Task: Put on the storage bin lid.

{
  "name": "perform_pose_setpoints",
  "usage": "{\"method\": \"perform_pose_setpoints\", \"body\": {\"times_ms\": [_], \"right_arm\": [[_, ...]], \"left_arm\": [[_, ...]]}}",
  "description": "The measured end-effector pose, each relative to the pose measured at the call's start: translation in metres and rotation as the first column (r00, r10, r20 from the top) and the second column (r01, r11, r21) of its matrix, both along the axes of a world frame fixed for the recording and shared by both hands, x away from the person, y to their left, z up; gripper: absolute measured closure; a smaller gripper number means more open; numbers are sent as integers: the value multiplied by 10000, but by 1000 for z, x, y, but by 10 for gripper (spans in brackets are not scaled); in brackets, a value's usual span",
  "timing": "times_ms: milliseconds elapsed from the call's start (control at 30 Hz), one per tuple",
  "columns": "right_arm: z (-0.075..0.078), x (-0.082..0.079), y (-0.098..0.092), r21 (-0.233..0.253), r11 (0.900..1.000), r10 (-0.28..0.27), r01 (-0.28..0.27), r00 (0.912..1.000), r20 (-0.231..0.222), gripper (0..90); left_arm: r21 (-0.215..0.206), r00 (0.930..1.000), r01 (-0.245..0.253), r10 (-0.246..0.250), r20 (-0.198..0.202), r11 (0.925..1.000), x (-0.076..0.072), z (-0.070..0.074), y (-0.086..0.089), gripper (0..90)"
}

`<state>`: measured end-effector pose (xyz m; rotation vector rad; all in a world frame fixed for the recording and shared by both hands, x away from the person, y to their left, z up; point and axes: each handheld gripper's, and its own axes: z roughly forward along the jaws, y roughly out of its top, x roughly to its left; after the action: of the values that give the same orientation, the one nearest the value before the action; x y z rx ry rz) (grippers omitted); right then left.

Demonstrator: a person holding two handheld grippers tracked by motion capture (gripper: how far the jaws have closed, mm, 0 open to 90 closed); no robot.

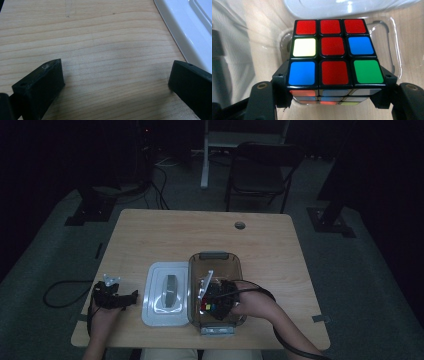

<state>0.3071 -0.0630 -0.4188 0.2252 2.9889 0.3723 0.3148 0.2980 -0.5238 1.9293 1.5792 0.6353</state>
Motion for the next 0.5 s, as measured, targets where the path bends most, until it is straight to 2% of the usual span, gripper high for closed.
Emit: {"method": "perform_pose_setpoints", "body": {"times_ms": [100, 200, 367, 500], "right_arm": [[-1, 1, 4, -317, 9995, 17, -12, 9999, 141, 336], [-2, -1, 6, -434, 9990, 142, -135, 9998, 155, 336], [-6, -1, 14, -930, 9947, 417, -428, 9990, -129, 336], [-9, 0, 17, -1025, 9937, 417, -442, 9988, -260, 336]], "left_arm": [[-1, 10000, 66, -66, 5, 10000, 0, 0, 0, 7], [8, 10000, 76, -76, -9, 10000, 0, 0, 0, 7], [-3, 10000, 65, -65, 5, 10000, 0, 0, 0, 7], [-8, 10000, 61, -61, 3, 10000, 0, 0, 0, 7]]}}
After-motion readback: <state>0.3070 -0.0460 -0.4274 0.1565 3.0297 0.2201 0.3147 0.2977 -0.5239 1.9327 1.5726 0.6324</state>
